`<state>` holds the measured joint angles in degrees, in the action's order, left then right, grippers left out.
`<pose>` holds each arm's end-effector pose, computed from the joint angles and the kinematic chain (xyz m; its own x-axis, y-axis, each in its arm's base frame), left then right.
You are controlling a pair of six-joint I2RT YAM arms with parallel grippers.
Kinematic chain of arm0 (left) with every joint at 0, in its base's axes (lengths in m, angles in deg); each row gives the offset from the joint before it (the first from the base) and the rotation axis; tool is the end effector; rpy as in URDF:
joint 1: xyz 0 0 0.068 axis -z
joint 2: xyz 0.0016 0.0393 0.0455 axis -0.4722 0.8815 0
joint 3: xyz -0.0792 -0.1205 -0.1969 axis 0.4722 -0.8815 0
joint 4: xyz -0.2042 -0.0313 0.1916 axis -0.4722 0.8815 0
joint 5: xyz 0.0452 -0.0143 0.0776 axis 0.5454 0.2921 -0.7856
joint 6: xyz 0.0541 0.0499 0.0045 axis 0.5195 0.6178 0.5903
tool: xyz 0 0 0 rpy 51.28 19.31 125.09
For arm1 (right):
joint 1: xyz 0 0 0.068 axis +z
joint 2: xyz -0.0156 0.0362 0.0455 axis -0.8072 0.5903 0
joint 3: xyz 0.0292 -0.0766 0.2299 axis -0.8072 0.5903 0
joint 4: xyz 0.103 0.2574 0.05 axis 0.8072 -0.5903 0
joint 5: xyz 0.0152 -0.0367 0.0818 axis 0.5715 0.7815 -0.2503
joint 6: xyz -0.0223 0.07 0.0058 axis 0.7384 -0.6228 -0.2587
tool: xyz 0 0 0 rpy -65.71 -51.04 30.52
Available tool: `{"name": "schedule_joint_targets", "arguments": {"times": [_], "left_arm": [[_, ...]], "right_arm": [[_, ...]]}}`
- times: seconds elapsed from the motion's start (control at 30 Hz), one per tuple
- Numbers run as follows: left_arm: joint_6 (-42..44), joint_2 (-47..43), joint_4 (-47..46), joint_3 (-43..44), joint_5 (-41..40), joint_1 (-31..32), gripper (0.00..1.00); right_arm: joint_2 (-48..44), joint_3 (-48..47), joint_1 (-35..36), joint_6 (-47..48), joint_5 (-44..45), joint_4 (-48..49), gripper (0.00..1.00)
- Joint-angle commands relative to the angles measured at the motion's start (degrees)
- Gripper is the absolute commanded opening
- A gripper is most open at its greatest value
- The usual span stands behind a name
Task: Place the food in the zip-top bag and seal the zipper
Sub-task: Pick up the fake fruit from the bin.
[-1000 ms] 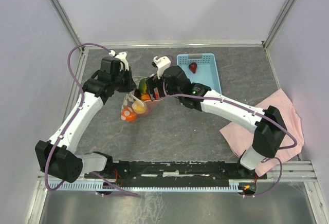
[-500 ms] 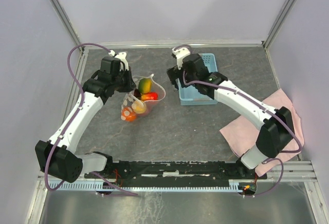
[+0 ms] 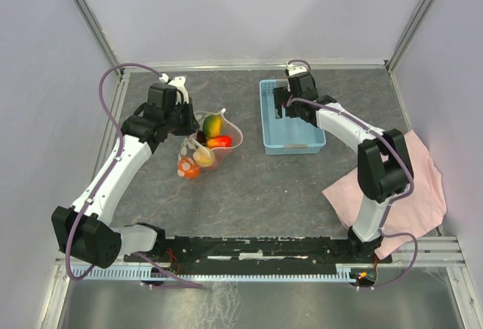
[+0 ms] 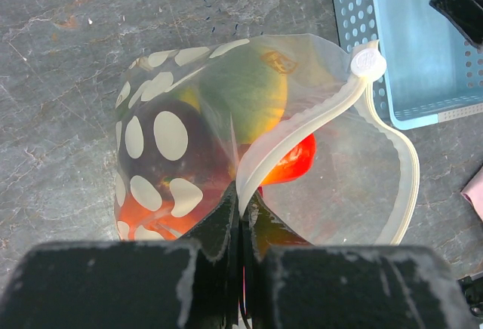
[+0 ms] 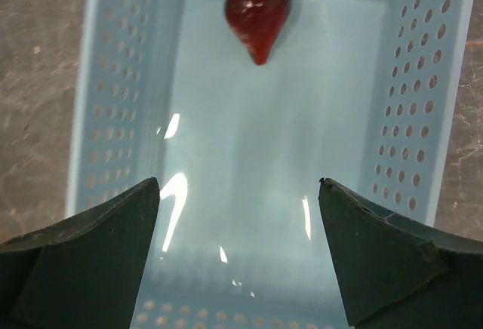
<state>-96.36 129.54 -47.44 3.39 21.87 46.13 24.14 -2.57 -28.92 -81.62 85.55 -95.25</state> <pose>0.3042 -0.1036 0.2929 -0.6978 -0.0853 -0.7112 0.1636 0.9477 -0.2741 0.4063 0.1756 0.2005 -0.6470 -0.0570 -0.7604 -0.1408 0.9890 0.0456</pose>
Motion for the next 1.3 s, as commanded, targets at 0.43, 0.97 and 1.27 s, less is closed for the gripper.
{"name": "schedule_joint_targets", "arguments": {"times": [0.43, 0.97, 1.27], "left_arm": [[1.10, 0.44, -2.24, 0.95, -0.67, -0.29, 0.03], [1.11, 0.40, -2.26, 0.96, -0.64, -0.29, 0.03], [1.05, 0.40, -2.27, 0.95, -0.50, -0.29, 0.03]], "right_arm": [[20.98, -14.71, -7.12, -12.01, -4.50, 17.19, 0.89], [29.50, -19.99, -8.64, -16.32, -7.21, 17.87, 0.78], [26.37, -14.83, -9.26, -15.13, -8.85, 20.24, 0.55]]}}
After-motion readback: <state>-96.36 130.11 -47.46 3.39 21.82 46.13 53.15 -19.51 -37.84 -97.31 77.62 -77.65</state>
